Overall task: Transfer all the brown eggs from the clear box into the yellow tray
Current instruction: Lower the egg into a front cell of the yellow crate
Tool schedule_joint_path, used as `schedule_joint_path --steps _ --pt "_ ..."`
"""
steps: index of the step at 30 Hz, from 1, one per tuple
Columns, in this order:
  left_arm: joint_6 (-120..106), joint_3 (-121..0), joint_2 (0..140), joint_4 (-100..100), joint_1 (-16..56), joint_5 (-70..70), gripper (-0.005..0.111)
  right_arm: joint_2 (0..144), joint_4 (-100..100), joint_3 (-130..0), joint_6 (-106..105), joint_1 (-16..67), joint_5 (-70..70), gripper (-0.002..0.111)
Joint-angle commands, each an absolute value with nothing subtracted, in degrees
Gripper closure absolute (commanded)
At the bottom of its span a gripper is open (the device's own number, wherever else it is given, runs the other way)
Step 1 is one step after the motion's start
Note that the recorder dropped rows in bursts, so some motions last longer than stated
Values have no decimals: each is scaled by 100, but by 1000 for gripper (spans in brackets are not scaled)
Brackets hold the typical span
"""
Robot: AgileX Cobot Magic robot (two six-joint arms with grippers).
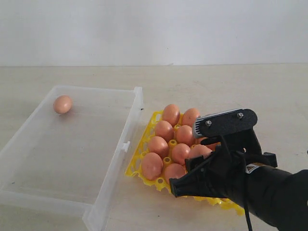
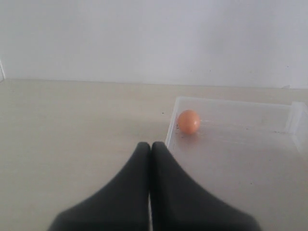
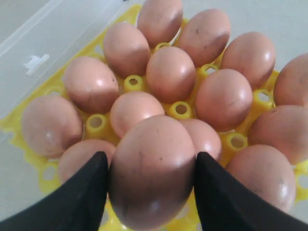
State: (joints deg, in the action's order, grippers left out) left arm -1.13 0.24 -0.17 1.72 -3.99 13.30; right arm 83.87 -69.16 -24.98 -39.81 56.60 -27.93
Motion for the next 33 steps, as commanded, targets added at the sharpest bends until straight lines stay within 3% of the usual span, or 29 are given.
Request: schedule_joint_path --steps 1,33 --pt "-116 0 0 203 -404 1330 111 8324 -6895 -2468 -4041 5644 -2608 109" --pt "-116 0 0 203 -404 1330 111 8866 -6521 -2468 -4547 5644 -2717 109"
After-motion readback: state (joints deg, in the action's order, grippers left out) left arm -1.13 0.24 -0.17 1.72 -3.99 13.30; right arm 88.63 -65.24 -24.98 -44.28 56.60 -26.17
